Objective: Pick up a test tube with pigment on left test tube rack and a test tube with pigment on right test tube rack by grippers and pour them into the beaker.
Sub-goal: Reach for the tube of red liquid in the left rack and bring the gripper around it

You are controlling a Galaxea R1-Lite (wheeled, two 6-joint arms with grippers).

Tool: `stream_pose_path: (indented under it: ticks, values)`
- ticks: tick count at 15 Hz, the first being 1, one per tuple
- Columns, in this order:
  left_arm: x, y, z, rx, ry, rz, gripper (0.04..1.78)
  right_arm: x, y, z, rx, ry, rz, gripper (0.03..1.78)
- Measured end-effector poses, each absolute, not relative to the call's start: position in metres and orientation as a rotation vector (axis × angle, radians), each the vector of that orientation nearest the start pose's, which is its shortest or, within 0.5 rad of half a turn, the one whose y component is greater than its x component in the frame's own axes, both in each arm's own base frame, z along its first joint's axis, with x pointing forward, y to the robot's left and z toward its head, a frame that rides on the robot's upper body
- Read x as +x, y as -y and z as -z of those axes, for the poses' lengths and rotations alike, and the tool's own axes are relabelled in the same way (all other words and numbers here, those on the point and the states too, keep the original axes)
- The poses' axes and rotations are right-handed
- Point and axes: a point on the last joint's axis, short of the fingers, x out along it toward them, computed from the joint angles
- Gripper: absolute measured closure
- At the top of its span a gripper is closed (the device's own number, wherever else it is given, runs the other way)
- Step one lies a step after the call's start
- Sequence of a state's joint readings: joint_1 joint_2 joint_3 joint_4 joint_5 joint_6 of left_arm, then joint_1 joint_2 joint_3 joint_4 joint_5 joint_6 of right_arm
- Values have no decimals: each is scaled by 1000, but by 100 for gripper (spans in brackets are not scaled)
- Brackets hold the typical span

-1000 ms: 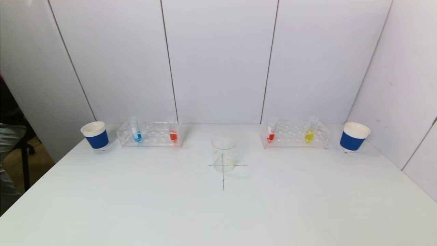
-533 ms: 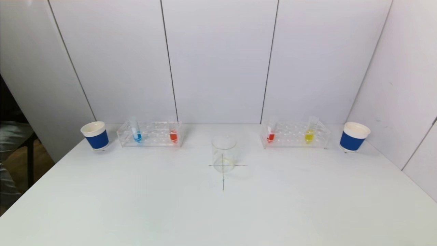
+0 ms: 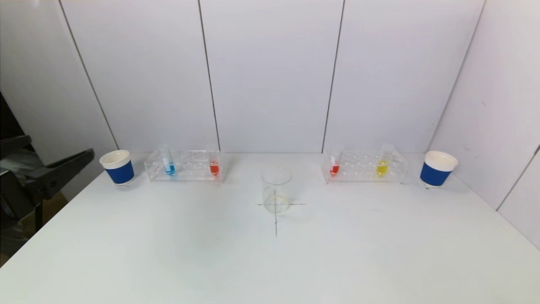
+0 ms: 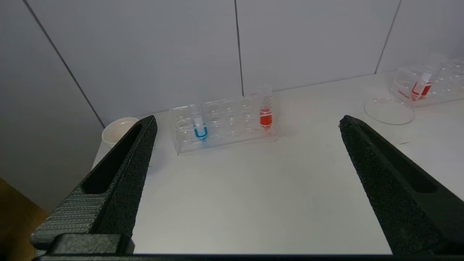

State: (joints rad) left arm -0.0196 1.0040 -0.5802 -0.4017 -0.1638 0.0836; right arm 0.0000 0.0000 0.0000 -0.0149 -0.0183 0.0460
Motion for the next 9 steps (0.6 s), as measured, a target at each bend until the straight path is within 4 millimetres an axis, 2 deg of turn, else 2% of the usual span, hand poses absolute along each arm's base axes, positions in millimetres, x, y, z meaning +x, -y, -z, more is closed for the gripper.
stream_pose_path:
  ticks: [4,9]
  values:
    - [183,15,-231,77,-48,230,6,-23,0,-77,46,15,18,4]
    - [242,34,-201,73,-37,265,6,-23,0,-77,46,15,18,4]
